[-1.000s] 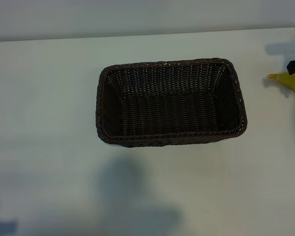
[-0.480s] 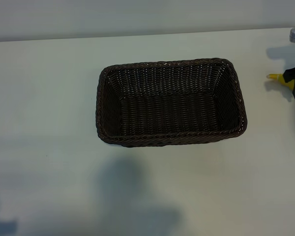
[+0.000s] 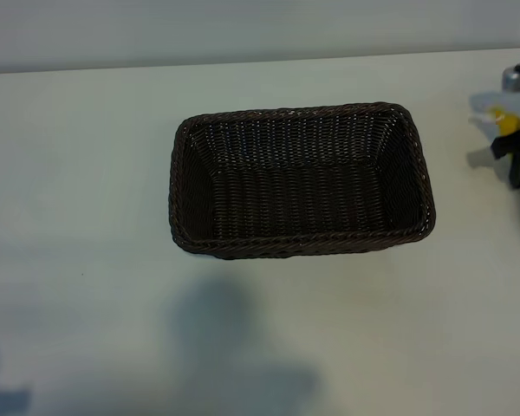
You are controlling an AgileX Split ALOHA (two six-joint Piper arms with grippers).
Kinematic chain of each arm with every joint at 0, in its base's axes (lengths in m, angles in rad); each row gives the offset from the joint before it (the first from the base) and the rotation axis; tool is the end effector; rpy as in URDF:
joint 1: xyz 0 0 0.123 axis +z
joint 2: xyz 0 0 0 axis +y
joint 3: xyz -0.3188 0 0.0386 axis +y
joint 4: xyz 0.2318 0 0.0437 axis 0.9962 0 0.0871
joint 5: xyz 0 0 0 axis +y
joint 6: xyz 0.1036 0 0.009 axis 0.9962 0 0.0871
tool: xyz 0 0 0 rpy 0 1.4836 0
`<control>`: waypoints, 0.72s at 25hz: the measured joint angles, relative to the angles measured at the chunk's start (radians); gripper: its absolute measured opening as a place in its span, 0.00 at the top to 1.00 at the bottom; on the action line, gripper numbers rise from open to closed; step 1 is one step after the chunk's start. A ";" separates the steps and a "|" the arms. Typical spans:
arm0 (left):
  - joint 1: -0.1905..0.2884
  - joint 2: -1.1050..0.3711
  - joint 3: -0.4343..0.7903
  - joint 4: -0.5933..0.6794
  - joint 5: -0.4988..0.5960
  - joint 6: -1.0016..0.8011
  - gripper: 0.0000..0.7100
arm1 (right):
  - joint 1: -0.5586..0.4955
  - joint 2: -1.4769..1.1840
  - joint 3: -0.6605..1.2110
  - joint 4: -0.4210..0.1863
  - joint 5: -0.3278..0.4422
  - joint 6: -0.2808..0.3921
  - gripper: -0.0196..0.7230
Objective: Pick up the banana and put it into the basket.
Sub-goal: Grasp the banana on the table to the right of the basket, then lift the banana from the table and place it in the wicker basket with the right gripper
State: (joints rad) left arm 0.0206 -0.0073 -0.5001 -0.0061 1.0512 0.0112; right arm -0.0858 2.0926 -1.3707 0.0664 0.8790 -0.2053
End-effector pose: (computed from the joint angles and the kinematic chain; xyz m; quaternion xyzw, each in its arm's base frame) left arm -0.0444 -0.0015 0.2642 -0.0039 0.8488 0.0054 0.5287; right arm 0.4002 -0.0291 0.1561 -0.0393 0.9985 0.0217 0.0320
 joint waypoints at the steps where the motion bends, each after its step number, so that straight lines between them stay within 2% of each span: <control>1: 0.000 0.000 0.000 0.000 0.000 0.000 0.37 | 0.000 0.004 0.001 0.000 0.000 0.002 0.25; 5: 0.000 0.000 0.000 0.000 0.000 0.000 0.37 | 0.000 0.003 0.002 0.000 0.000 0.003 0.26; 9: 0.000 0.000 0.001 0.000 0.000 0.000 0.37 | 0.000 0.002 0.002 0.000 0.000 0.005 0.41; 18: 0.000 0.000 0.001 0.000 0.000 0.000 0.37 | 0.000 -0.066 0.002 -0.003 0.051 0.006 0.41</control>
State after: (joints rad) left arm 0.0206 -0.0073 -0.4989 -0.0061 1.0512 0.0112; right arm -0.0858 2.0264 -1.3682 0.0637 0.9305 -0.1992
